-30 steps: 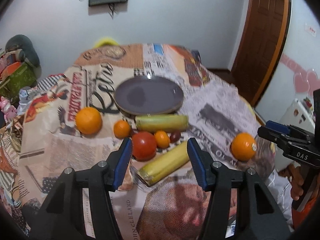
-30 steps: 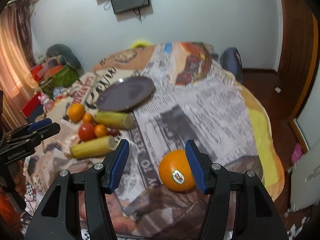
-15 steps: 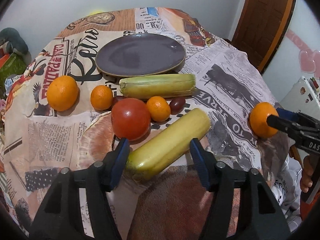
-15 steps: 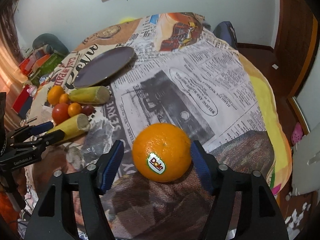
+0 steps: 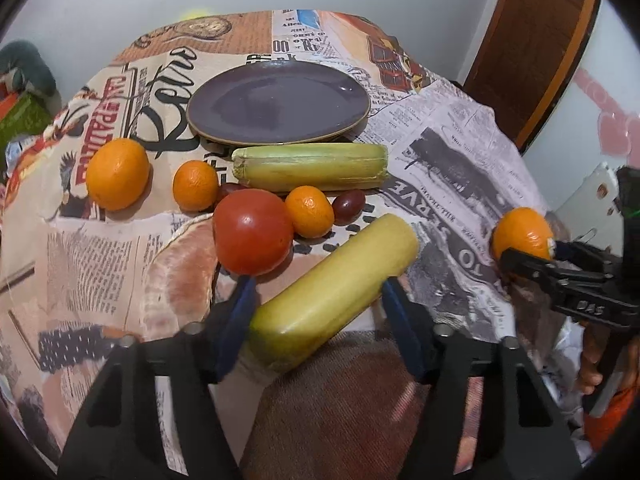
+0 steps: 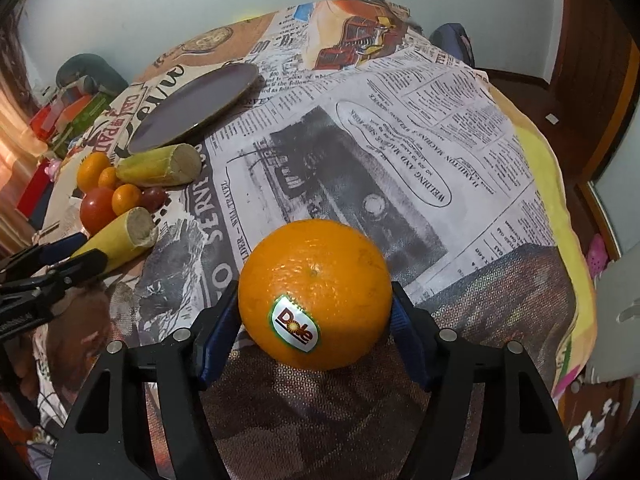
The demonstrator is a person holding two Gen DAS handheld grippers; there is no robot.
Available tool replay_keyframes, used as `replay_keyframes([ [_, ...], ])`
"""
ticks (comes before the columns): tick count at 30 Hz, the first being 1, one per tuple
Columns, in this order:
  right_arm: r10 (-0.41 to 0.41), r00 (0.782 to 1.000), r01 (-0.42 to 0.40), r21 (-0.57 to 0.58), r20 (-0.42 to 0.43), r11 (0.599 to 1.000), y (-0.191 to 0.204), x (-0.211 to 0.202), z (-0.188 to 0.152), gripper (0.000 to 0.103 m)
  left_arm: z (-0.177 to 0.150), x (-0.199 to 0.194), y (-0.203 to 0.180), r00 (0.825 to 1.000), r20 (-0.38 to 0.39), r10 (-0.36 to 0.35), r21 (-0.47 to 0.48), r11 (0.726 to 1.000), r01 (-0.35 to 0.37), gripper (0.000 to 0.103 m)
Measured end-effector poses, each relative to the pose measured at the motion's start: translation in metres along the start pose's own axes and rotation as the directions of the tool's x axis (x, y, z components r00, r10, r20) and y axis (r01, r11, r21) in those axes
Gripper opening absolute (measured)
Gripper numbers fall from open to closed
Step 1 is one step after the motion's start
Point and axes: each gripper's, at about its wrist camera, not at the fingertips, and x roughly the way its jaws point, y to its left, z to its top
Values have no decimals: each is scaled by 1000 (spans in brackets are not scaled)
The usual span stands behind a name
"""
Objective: Organize fruits
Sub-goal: 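Lift the yellow vegetable with the left tool while the right tool carries the Dole orange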
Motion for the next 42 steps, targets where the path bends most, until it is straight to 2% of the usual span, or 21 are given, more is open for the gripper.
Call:
replay_keyframes([
  [2,9,1000,-9,0,4,1000,0,0,0,67,-1,-3,-1,999,-12,-34,-2,999,34,48],
  [4,22,1000,-22,-3,5,1000,1,1,1,67,-2,-2,-7,999,-22,-41,24,999,41,48],
  [7,33,999,-33,-14,4,999,6,2,1,67,0,7,-19,999,-36,4,94,996,-1,48],
  [14,59,998,-59,-15,3,998,7,6,4,67,15,39,-35,994,-112,13,163,987,5,48],
  [21,77,997,-76,-18,10,997,7,7,5,66,32,54,-54,992,-126,-9,205,978,35,48],
  [24,79,997,-79,-16,18,997,6,7,6,66,34,58,-58,994,-107,-8,208,978,30,47],
  [30,64,997,-63,-14,48,998,4,1,11,66,31,47,-52,998,-70,-9,164,986,21,38],
  [33,61,995,-60,-20,73,998,4,-5,16,66,29,34,-49,1000,-26,9,154,988,-5,37],
  [42,57,983,-41,-91,177,995,26,-29,44,66,42,-18,-26,994,113,-9,55,998,3,36],
])
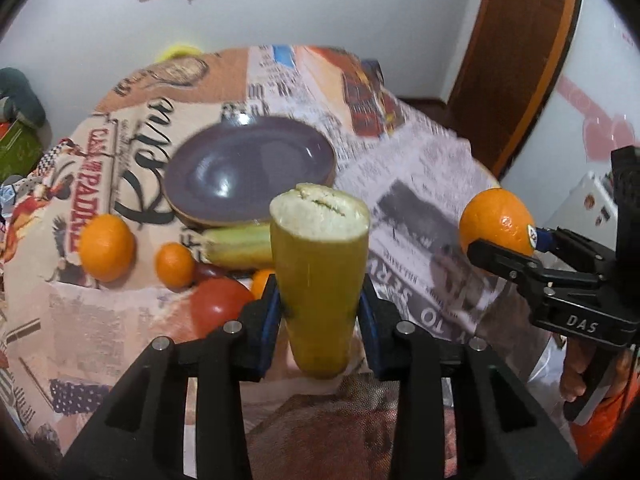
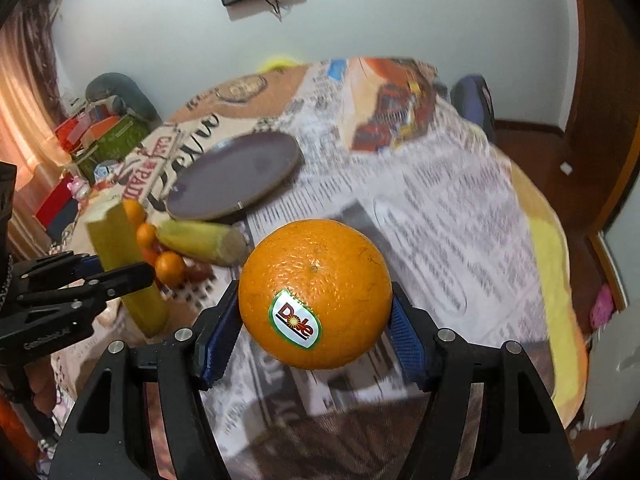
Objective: Organize fruits
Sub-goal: 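Lift the yellow vegetable with the left tool while the right tool carries the Dole orange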
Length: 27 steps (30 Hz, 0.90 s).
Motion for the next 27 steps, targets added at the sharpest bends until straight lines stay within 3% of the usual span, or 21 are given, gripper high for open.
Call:
replay_keyframes([
  [12,17,991,-12,-39,133,999,22,-12,49,66,34,-44,23,987,157,45,-50,998,-38,36],
  [27,43,984,-29,-79,171,996,40,9,84,66,62,-28,57,980,176,92,-105,992,-74,36],
])
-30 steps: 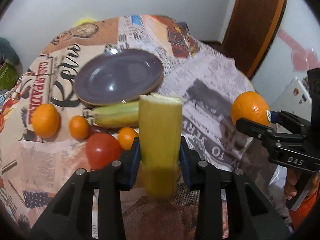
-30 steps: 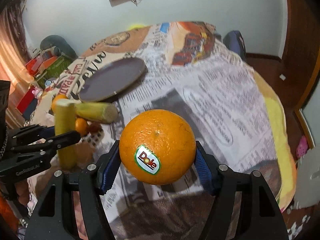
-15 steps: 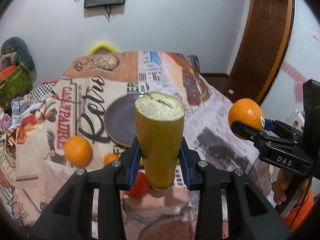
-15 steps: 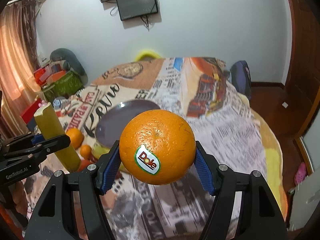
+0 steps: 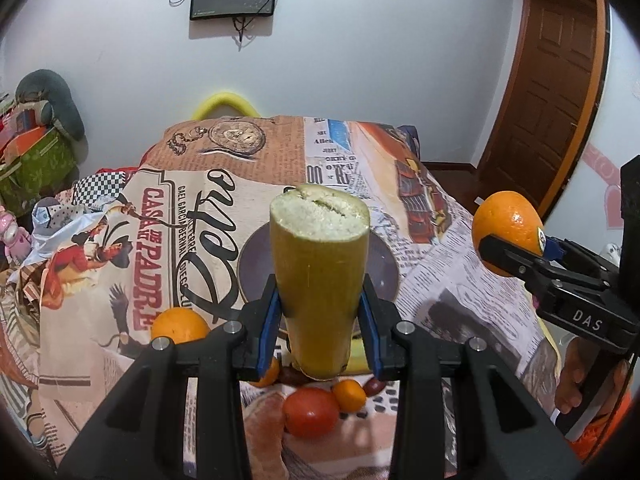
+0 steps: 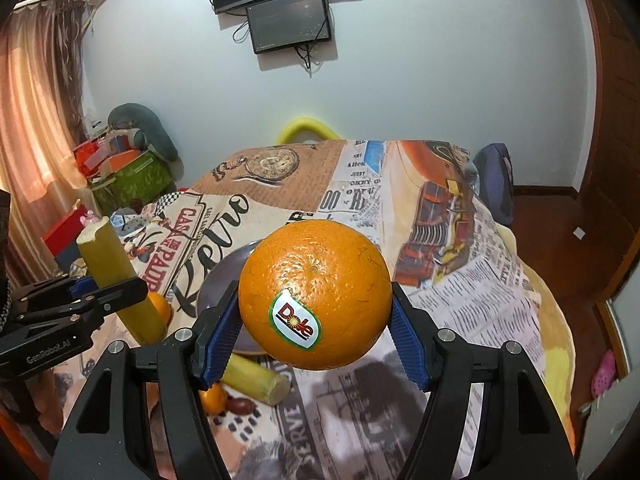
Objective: Organize fruits
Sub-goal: 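Lift the yellow vegetable with the left tool while the right tool carries the Dole orange, then place the yellow vegetable on the plate with the left tool while the right tool places the orange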
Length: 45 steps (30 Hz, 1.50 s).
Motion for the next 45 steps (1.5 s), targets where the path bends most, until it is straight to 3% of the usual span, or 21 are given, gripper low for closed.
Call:
replay_keyframes([
  [16,7,998,-9,-41,-63,999,6,68,18,66,17,75,32,996,-89,8,-34,999,-11,36],
  [26,18,989,-26,-57,-145,998,9,115,17,66,20,122,43,982,-188,-11,-29,1000,5,36],
  [34,4,971,-15,-44,-239,999,0,152,11,66,27,141,42,977,-211,-18,-22,1000,13,36],
  [45,-3,961,-22,-88,-277,996,4,165,4,67,32,145,49,980,-199,-12,-39,999,5,36],
])
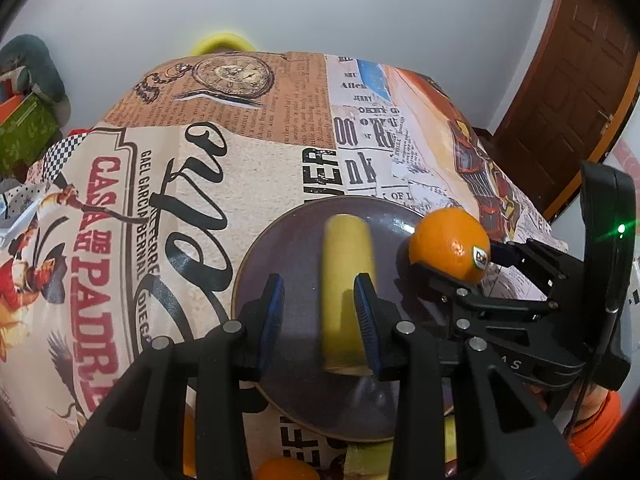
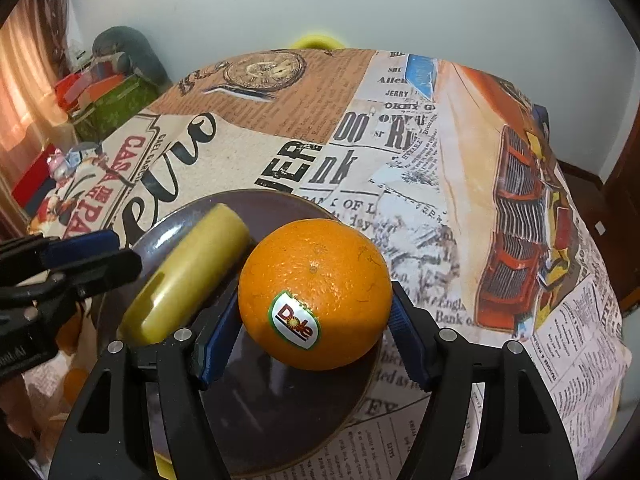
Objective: Organize fruits
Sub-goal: 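Place the yellow vegetable on the plate with the left tool while the right tool places the orange, then grasp the large orange with the left tool while the right tool grasps the green corn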
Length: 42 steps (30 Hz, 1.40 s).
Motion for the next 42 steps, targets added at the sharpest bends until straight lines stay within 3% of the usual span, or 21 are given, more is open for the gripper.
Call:
replay_keyframes([
  [7,29,1000,-29,19,-2,999,-1,-9,0,67,-4,-20,2,998,46,32,9,999,-32,36],
  [12,39,998,-40,24,47,999,1,-34,0,69,-10,-38,3,996,68,57,15,998,-59,36],
  [25,14,998,-10,-63,65,998,21,-80,-28,69,-42,-88,26,989,72,131,-14,991,-130,41],
  [34,31,999,-30,-91,16,995,36,-87,-59,69,-79,-107,50,983,39,182,-34,983,-181,50],
  [42,57,996,-65,-117,-68,991,54,-66,-82,69,-105,-92,69,986,-38,165,-71,983,-168,55],
])
